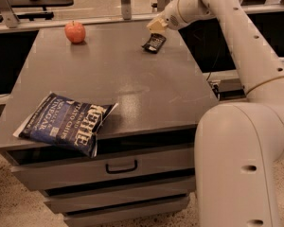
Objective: Move rxbar chocolate near apple
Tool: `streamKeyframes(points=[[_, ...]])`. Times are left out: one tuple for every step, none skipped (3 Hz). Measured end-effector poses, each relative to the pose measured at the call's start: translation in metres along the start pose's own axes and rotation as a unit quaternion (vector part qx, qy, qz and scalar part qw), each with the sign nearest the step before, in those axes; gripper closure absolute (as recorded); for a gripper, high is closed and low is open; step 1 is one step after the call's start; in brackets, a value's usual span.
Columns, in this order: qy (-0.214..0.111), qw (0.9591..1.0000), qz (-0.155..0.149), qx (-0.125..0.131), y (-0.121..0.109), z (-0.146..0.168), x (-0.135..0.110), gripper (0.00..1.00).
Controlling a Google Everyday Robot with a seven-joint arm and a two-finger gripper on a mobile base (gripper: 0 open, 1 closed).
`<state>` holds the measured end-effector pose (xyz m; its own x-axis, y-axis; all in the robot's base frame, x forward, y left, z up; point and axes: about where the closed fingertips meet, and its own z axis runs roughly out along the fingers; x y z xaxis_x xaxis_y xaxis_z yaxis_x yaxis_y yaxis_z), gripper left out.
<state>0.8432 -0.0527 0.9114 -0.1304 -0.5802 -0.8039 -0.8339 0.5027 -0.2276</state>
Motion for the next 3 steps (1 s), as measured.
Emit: streamKeyframes(points=[[-0.015, 0.9998, 0.012, 0.006, -0.001, 0.005, -0.003, 0.59], [-0.029, 0.9983, 0.041, 0.03, -0.001, 0.018, -0.007, 0.36], [-0.03, 0.9954, 0.072, 0.056, 0.001, 0.031, -0.006, 0.13]])
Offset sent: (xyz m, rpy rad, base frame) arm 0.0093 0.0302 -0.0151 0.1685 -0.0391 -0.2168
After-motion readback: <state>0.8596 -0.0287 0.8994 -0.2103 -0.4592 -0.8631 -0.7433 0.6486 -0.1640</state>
